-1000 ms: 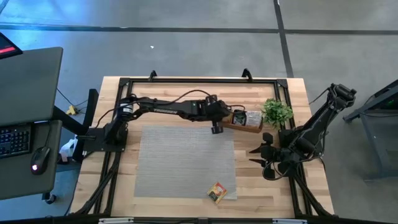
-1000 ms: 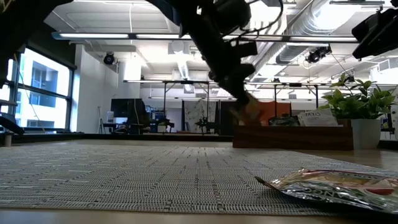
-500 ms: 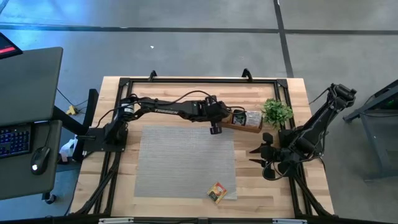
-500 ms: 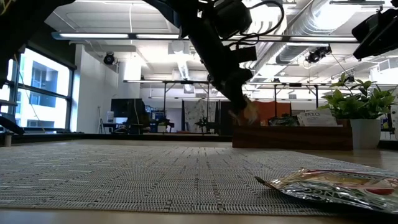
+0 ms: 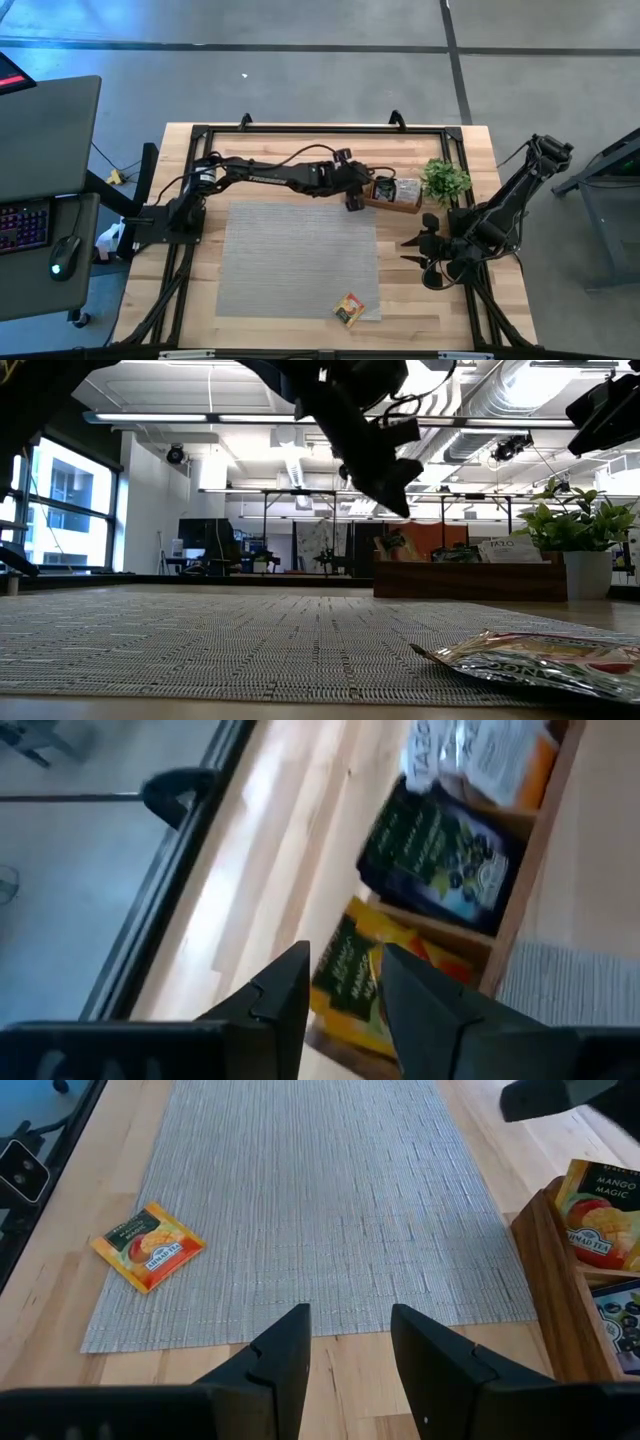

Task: Pick & Place Tea
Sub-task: Put the yellow tea bag in the left section of the wooden organizer

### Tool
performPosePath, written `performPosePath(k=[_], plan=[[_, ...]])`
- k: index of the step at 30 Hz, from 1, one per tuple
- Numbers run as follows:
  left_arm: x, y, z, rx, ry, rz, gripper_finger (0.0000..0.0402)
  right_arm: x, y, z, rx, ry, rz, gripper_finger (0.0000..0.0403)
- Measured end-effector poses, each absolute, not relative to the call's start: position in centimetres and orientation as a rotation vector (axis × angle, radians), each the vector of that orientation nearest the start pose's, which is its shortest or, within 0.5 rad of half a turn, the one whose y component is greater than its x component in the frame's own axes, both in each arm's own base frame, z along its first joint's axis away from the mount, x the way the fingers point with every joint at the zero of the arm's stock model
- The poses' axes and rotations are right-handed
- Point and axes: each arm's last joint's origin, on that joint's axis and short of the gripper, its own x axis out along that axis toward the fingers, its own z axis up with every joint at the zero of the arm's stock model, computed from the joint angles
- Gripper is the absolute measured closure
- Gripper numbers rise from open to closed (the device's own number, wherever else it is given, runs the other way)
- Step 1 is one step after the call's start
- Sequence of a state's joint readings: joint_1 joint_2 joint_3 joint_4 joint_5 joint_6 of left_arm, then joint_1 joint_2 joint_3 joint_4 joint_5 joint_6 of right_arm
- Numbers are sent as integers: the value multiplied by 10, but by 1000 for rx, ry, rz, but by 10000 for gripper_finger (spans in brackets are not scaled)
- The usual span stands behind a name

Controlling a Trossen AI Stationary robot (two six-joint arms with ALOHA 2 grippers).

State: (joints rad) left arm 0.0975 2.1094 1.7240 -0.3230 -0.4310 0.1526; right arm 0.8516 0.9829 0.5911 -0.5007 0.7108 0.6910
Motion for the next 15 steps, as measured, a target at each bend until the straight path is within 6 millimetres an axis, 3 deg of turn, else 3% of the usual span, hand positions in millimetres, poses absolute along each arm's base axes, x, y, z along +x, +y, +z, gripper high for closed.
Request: performPosePath(k=[9, 15], plan=[[478, 41, 272, 39, 653, 546, 278, 132, 123, 215, 42, 633, -91, 265], [453, 7, 324, -117, 767, 619, 331, 137, 127, 205, 27, 672, -118, 265]])
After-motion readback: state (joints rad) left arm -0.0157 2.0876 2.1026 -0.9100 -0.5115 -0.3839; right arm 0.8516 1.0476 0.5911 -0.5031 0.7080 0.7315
